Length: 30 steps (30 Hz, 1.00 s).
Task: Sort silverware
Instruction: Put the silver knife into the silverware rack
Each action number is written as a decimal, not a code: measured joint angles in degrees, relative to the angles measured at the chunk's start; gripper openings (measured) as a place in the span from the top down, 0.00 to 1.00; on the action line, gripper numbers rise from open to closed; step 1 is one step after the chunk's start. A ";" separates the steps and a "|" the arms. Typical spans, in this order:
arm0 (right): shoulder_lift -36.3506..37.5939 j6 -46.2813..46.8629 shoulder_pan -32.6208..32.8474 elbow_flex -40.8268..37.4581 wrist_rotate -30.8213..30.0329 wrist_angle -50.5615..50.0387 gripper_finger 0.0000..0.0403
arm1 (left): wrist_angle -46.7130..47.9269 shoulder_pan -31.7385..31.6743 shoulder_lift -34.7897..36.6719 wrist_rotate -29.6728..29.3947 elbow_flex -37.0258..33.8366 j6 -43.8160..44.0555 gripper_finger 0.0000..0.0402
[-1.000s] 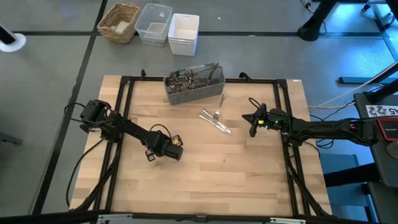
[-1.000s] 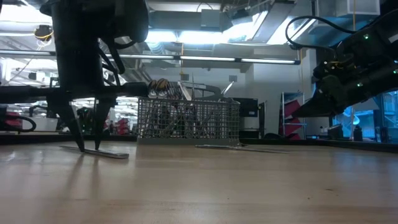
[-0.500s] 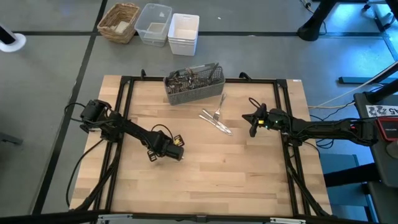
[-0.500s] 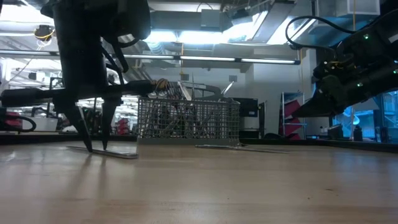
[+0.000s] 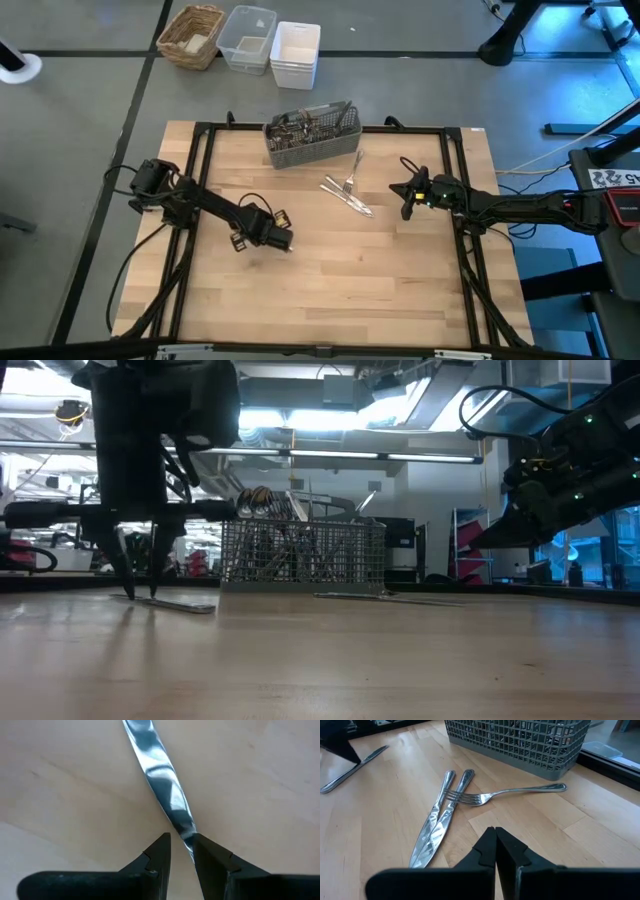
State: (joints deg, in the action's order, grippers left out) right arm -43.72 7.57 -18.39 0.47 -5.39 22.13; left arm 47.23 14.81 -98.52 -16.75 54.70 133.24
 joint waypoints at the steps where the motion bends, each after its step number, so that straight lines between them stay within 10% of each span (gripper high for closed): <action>1: 0.00 0.00 -0.02 0.00 0.00 -0.02 0.99 | 0.75 -0.18 0.02 0.00 0.00 -0.62 0.82; 30: 0.00 0.01 0.00 -0.01 0.01 -0.02 0.99 | -3.38 -1.19 0.04 0.46 0.00 1.62 0.82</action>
State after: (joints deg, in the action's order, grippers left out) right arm -43.72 7.58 -18.39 0.46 -5.38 22.11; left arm 43.85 13.62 -98.48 -16.29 54.70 134.86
